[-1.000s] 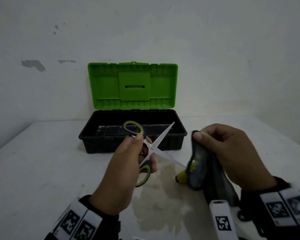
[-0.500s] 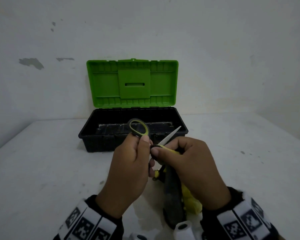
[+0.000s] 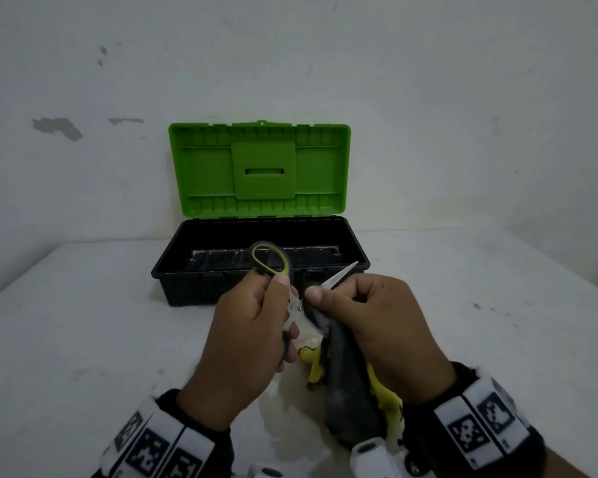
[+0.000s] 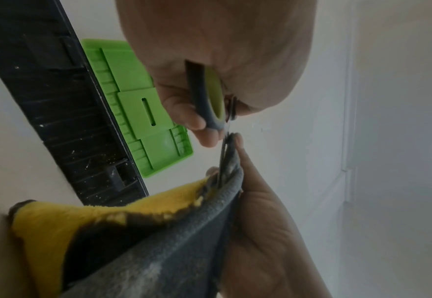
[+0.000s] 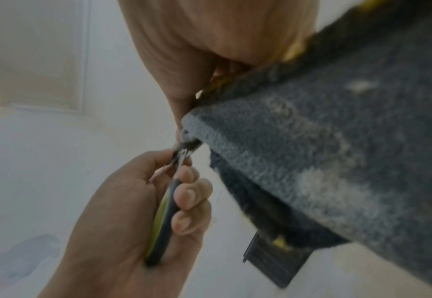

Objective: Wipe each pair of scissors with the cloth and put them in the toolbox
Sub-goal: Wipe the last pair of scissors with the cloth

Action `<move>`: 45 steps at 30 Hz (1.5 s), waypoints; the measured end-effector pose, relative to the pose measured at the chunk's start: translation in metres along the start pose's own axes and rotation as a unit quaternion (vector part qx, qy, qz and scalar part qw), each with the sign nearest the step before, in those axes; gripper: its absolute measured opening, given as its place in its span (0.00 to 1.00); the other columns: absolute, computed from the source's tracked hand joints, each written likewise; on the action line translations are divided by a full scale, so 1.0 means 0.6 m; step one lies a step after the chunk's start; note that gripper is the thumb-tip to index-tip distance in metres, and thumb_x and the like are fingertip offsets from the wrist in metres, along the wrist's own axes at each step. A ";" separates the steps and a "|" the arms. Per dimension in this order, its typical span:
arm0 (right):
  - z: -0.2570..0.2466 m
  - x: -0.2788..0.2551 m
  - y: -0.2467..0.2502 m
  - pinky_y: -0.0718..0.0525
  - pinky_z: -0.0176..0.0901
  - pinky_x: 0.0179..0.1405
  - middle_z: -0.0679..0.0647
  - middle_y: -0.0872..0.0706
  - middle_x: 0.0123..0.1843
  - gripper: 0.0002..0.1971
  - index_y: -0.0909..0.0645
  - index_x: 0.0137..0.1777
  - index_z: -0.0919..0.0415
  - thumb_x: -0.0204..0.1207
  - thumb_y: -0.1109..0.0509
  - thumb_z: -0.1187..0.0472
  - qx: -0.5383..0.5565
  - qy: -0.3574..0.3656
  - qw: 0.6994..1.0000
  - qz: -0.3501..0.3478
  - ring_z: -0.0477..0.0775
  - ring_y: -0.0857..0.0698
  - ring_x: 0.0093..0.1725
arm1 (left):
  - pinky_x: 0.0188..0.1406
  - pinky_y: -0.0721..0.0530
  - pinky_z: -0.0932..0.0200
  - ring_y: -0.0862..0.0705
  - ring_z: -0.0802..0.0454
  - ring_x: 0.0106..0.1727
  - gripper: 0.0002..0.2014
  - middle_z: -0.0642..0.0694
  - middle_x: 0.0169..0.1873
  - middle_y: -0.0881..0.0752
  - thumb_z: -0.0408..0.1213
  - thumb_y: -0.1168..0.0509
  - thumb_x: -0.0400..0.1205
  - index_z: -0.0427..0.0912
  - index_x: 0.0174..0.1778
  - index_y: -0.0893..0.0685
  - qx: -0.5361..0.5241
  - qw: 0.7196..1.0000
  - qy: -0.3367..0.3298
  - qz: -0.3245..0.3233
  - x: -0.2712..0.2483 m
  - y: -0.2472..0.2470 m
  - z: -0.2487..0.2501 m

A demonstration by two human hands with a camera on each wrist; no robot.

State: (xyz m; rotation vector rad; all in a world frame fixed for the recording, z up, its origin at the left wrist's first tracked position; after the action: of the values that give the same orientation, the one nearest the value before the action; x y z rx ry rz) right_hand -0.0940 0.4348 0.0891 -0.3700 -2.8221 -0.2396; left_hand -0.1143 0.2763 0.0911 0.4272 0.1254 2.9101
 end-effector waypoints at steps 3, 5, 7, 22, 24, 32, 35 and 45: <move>0.008 0.012 0.016 0.20 0.39 0.28 0.55 0.17 0.23 0.23 0.19 0.28 0.70 0.68 0.17 0.51 0.028 -0.012 0.998 0.051 0.49 0.20 0.25 | 0.15 0.26 0.58 0.21 0.41 0.19 0.16 0.41 0.21 0.19 0.42 0.45 0.88 0.36 0.41 0.21 -0.004 1.000 0.009 -0.003 0.002 -0.001 0.001; 0.014 0.009 0.010 0.20 0.42 0.28 0.54 0.18 0.23 0.21 0.19 0.27 0.67 0.68 0.17 0.51 0.031 -0.016 0.999 0.039 0.50 0.20 0.25 | 0.15 0.26 0.58 0.21 0.43 0.19 0.16 0.35 0.23 0.20 0.42 0.45 0.88 0.34 0.42 0.22 -0.003 1.000 0.010 -0.002 0.004 -0.001 0.001; 0.014 -0.001 -0.006 0.19 0.45 0.28 0.55 0.17 0.23 0.19 0.18 0.27 0.63 0.69 0.17 0.52 0.016 -0.016 1.000 -0.006 0.52 0.19 0.25 | 0.15 0.26 0.57 0.21 0.43 0.19 0.16 0.31 0.25 0.21 0.41 0.45 0.88 0.34 0.39 0.22 -0.007 1.000 0.012 -0.002 0.003 -0.002 -0.001; 0.010 -0.005 -0.004 0.20 0.41 0.28 0.59 0.15 0.25 0.18 0.17 0.25 0.59 0.69 0.17 0.53 0.015 -0.018 0.999 -0.028 0.50 0.19 0.26 | 0.14 0.27 0.60 0.22 0.44 0.18 0.17 0.27 0.26 0.25 0.41 0.45 0.88 0.29 0.42 0.25 -0.024 0.999 0.024 -0.009 -0.005 -0.001 -0.005; 0.008 0.004 0.008 0.20 0.42 0.28 0.60 0.16 0.26 0.18 0.17 0.27 0.63 0.68 0.17 0.53 0.030 -0.021 0.999 0.004 0.51 0.20 0.26 | 0.16 0.27 0.58 0.22 0.43 0.18 0.17 0.36 0.23 0.22 0.41 0.45 0.88 0.32 0.39 0.24 -0.030 0.999 0.026 -0.009 -0.005 0.000 -0.002; 0.004 0.029 0.052 0.21 0.40 0.28 0.55 0.15 0.23 0.20 0.18 0.23 0.60 0.70 0.18 0.51 0.028 -0.017 0.994 0.107 0.49 0.20 0.24 | 0.16 0.26 0.58 0.23 0.42 0.19 0.17 0.41 0.21 0.20 0.42 0.45 0.88 0.40 0.34 0.24 -0.001 1.000 -0.014 0.014 -0.009 0.004 0.007; -0.021 0.014 0.056 0.22 0.34 0.25 0.52 0.17 0.21 0.21 0.19 0.23 0.62 0.73 0.19 0.53 0.000 0.029 0.992 0.119 0.46 0.20 0.22 | 0.18 0.24 0.56 0.21 0.39 0.21 0.19 0.36 0.23 0.21 0.48 0.47 0.87 0.39 0.38 0.22 0.075 0.992 -0.087 0.041 -0.009 0.004 0.014; -0.007 0.002 -0.001 0.13 0.47 0.30 0.63 0.13 0.26 0.21 0.16 0.27 0.67 0.72 0.19 0.50 -0.005 -0.010 0.999 0.032 0.54 0.15 0.26 | 0.20 0.31 0.69 0.26 0.54 0.22 0.10 0.57 0.23 0.28 0.49 0.50 0.86 0.55 0.40 0.29 0.277 0.923 -0.259 0.060 -0.029 -0.009 0.034</move>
State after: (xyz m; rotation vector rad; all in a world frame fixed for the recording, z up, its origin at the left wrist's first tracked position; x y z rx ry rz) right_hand -0.0938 0.4339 0.0935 -0.4673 -2.8234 -0.2367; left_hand -0.0907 0.2793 0.1052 1.3111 0.8696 2.7121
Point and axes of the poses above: each hand's wrist, its own x-axis towards the middle knuckle, its own y-axis out of the back of the hand, z = x × y, the point moved 6 cm from there along x, towards the middle knuckle
